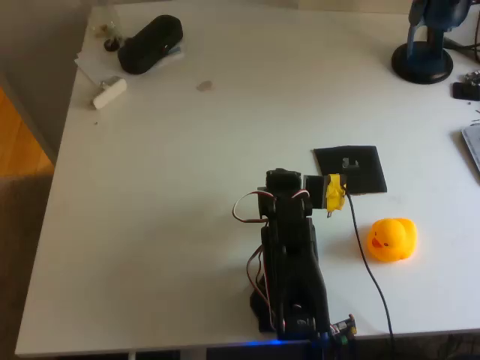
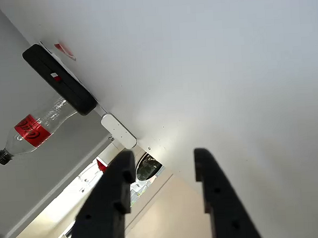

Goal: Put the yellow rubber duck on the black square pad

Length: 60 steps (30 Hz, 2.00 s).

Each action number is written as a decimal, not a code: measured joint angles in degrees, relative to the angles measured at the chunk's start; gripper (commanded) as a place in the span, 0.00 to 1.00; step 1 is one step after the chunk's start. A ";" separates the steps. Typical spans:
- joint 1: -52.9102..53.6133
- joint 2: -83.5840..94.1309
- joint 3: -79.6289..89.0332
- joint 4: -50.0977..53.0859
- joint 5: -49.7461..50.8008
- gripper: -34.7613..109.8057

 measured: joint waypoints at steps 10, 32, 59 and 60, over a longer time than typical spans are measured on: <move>0.00 0.00 0.00 0.00 0.00 0.33; 0.26 0.35 -13.36 0.00 0.00 0.33; 0.09 -23.38 -47.46 0.09 0.00 0.33; 0.09 -25.75 -48.78 0.09 0.00 0.33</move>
